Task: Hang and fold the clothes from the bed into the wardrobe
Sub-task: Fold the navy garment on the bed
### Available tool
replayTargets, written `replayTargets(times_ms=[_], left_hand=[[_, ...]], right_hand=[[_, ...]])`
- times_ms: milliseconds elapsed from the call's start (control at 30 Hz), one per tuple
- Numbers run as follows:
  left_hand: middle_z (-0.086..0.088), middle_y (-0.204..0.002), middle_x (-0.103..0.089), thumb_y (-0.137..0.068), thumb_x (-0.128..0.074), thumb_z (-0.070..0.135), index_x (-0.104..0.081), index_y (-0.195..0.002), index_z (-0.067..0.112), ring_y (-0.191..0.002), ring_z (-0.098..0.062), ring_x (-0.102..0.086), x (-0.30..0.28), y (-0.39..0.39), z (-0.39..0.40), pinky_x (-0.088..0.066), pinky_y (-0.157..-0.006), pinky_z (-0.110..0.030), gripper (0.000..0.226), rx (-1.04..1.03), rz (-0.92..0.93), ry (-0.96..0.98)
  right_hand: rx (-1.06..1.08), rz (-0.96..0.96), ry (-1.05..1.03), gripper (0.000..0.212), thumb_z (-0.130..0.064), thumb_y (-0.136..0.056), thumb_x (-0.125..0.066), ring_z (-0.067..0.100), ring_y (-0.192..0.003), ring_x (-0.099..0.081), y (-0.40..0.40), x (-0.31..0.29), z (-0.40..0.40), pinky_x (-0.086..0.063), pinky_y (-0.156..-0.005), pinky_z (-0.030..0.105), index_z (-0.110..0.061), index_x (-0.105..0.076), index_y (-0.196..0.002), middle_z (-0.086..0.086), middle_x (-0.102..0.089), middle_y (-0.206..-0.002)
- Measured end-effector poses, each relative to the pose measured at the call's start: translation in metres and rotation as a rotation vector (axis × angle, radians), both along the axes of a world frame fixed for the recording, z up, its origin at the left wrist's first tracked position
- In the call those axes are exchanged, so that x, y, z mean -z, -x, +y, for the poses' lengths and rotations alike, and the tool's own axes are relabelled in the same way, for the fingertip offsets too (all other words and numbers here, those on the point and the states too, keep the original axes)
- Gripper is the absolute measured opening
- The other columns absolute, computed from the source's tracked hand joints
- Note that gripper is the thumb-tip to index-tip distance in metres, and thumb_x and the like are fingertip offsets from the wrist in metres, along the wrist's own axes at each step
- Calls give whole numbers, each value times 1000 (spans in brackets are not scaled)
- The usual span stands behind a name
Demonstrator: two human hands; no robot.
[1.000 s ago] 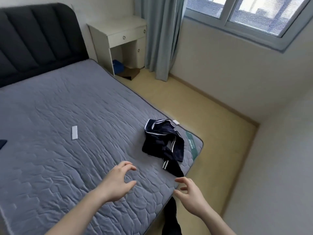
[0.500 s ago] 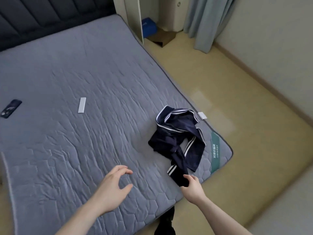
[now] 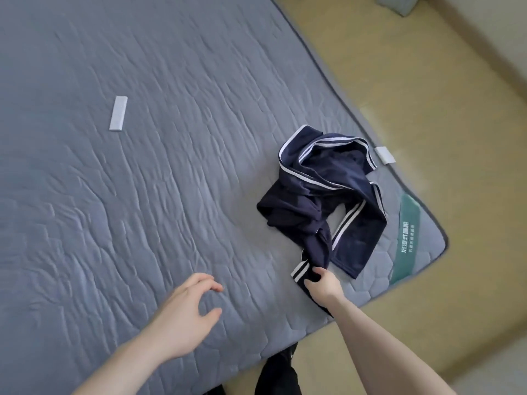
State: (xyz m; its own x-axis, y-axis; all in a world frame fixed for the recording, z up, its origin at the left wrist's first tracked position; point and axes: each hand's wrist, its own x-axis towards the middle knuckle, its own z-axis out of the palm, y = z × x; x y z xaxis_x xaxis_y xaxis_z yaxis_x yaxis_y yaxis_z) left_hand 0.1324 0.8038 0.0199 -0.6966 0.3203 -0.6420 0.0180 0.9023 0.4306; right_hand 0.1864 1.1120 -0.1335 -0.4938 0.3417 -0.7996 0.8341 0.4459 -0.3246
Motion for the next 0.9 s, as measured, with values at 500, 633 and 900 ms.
replayTargets(times_ms=[500, 633, 900], left_hand=[[15, -141, -42, -88, -71, 29, -46, -139, 34, -129, -14, -50, -186, -52, -59, -41, -108, -32, 56, -10, 23, -69], [11, -157, -26, -81, -67, 14, -20, -155, 37, -139, -20, -45, -229, -79, -82, -43, -109, -40, 91, 95, 55, -88], [15, -152, -36, -95, -57, 12, -51, -140, 41, -136, -4, -39, -267, -94, -75, -27, -106, -9, 55, 281, 185, -313]], right_hand=[[-127, 592, 601, 14, -4, -72, -49, 15, -61, -40, -62, -397, -143, -32, -59, 32, -15, -50, -62, 5, -43, -60], [-282, 582, 732, 16, 1, -69, -48, 17, -59, -40, -91, -492, -182, -34, -56, 29, -13, -52, -62, 11, -43, -59], [-583, 580, 837, 23, 1, -67, -49, 13, -59, -43, -123, -603, -240, -34, -59, 26, -18, -58, -60, -6, -52, -58]])
